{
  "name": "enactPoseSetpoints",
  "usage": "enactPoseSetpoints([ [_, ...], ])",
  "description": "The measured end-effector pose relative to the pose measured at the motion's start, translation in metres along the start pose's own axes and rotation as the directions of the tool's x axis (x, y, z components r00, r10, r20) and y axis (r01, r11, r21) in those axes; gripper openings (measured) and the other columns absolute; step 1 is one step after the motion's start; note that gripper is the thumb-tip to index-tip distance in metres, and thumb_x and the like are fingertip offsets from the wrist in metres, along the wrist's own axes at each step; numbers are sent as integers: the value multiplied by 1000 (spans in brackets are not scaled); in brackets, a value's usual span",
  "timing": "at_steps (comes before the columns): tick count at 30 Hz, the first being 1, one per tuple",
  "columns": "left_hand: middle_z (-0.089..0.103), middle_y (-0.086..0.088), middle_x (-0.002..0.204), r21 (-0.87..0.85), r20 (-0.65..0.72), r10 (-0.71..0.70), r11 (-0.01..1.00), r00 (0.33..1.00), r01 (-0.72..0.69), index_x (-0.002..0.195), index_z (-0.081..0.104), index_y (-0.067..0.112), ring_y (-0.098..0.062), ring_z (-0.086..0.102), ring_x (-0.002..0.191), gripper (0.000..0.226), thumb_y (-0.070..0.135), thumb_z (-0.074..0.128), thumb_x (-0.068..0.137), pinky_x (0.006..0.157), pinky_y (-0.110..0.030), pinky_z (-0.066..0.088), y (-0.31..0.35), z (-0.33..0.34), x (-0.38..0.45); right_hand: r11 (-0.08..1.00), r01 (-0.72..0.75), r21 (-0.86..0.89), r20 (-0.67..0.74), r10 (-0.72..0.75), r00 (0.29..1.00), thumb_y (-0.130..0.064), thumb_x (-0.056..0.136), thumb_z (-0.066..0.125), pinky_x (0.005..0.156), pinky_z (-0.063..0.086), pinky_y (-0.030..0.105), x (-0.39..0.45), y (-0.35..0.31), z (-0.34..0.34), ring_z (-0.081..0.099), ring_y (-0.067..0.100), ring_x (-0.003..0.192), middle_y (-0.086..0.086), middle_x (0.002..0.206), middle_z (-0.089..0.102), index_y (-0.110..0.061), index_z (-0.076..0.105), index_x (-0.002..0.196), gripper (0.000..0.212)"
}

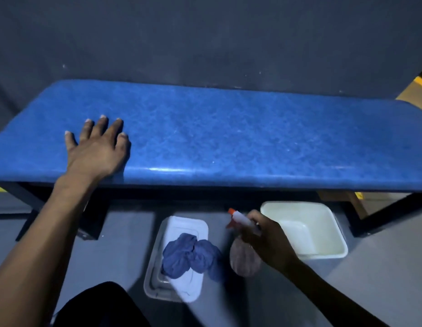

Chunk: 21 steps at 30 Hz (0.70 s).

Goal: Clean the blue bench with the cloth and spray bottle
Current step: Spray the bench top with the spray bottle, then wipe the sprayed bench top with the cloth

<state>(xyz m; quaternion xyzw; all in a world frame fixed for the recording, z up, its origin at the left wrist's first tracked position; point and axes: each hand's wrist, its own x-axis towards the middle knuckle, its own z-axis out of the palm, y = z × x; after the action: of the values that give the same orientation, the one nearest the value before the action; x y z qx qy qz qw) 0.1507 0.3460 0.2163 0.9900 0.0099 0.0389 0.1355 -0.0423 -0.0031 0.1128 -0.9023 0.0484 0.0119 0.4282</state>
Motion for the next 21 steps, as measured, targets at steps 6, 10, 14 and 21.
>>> enactPoseSetpoints([
  [6,31,-4,170,-46,-93,65,997,994,-69,156,41,30,-30,21,159,60,49,23,101,125,-67,6,22,8,-34,998,-56,-22,34,57,998,-53,101,53,77,56,43,30,56,40,71,4,84,-7,92,75,-30,63,88,28],
  [10,60,-8,146,-188,-548,316,856,775,-482,132,65,19,-31,50,142,35,28,50,102,122,-58,26,58,36,-86,991,-81,-105,26,84,996,-65,86,39,73,51,42,52,71,53,70,27,86,4,89,72,-28,56,87,41],
  [14,71,-4,119,-214,-602,600,515,527,-830,114,69,21,-27,65,108,24,20,52,97,98,-36,44,93,107,-137,938,-151,-312,58,177,982,-40,100,56,81,39,39,61,95,76,66,32,107,10,107,73,-16,66,110,29],
  [21,58,11,129,-345,53,482,831,875,-437,130,57,36,-18,57,120,47,57,65,89,103,-40,49,90,267,-171,963,-205,-173,48,216,975,-44,101,55,93,45,32,68,101,83,67,23,110,2,110,74,-25,70,115,28],
])
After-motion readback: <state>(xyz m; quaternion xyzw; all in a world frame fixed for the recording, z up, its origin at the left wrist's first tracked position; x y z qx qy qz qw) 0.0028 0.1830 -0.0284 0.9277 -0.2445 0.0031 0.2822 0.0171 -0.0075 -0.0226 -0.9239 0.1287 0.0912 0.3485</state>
